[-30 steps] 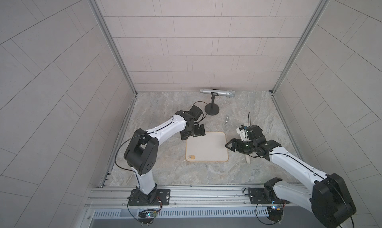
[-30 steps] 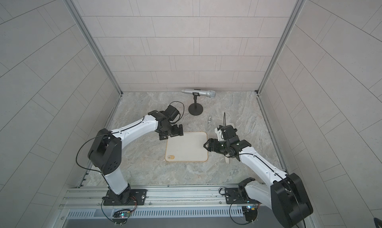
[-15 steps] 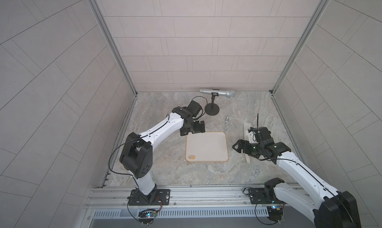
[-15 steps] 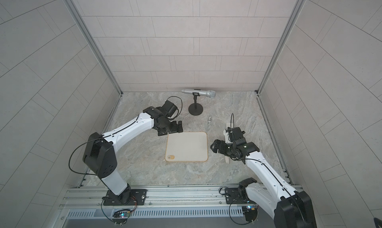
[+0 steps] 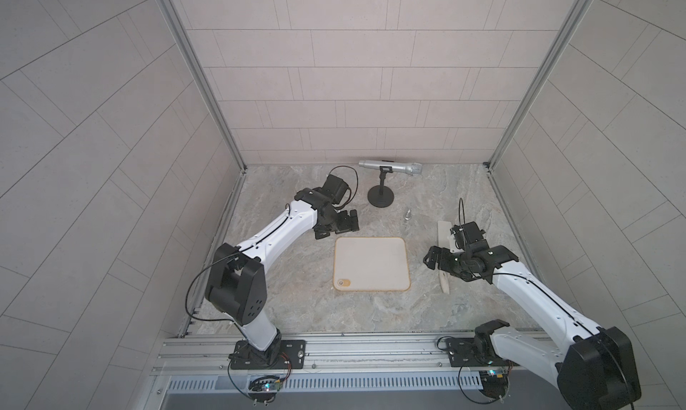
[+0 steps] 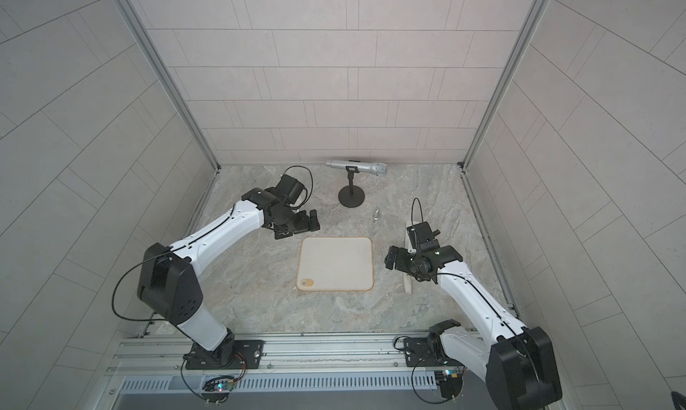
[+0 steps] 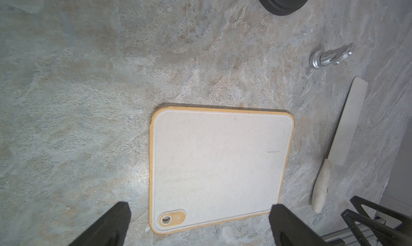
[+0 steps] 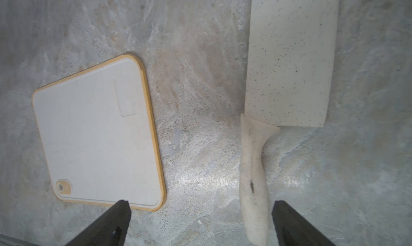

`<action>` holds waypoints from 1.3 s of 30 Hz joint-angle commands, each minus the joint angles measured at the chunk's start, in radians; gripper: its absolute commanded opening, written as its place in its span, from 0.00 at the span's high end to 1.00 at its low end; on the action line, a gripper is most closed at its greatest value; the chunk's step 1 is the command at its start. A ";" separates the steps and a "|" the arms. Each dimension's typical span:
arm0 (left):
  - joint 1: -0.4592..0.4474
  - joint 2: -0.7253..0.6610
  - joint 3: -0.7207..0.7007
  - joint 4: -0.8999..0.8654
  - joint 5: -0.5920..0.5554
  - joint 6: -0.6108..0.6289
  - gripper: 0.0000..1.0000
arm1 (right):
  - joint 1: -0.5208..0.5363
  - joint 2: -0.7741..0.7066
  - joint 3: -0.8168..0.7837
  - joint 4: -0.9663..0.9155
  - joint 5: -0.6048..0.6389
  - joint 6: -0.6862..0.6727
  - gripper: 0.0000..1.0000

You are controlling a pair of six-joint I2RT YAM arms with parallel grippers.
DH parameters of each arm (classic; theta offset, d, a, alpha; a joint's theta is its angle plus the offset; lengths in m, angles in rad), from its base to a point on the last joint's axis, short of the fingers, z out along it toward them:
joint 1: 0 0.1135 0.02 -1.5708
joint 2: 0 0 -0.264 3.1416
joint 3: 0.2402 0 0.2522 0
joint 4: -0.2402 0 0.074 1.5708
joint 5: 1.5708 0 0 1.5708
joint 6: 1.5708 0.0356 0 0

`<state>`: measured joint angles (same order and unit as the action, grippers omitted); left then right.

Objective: Align the knife with the edge of the cutting board
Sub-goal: Pick up the knife at the center of the board.

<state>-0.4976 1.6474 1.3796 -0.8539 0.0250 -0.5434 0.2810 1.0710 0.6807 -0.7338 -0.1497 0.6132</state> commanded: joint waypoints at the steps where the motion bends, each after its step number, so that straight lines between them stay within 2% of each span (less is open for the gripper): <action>1: 0.004 -0.043 -0.045 0.038 0.032 0.018 0.00 | -0.003 0.023 0.009 -0.009 0.057 -0.008 0.00; 6: 0.011 -0.086 -0.054 0.040 -0.008 0.039 0.00 | -0.003 0.079 0.011 -0.003 0.072 0.001 0.01; 11: 0.017 -0.111 -0.087 0.058 0.024 0.043 0.00 | -0.002 0.141 0.018 -0.007 0.103 -0.002 0.05; 19: 0.028 -0.145 -0.090 0.054 -0.006 0.063 0.00 | -0.002 0.212 0.017 0.014 0.160 0.002 0.21; 23: 0.031 -0.148 -0.097 0.069 0.026 0.062 0.00 | -0.003 0.245 0.028 0.009 0.207 -0.001 0.33; 29: 0.035 -0.151 -0.103 0.080 0.046 0.060 0.00 | -0.003 0.293 0.029 0.045 0.190 -0.007 0.46; 39: 0.060 -0.182 -0.108 0.085 0.034 0.063 0.00 | -0.003 0.356 0.060 0.073 0.213 -0.032 0.58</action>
<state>-0.4454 1.4918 1.2873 -0.7723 0.0582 -0.4973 0.2810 1.4086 0.7147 -0.6781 0.0357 0.5964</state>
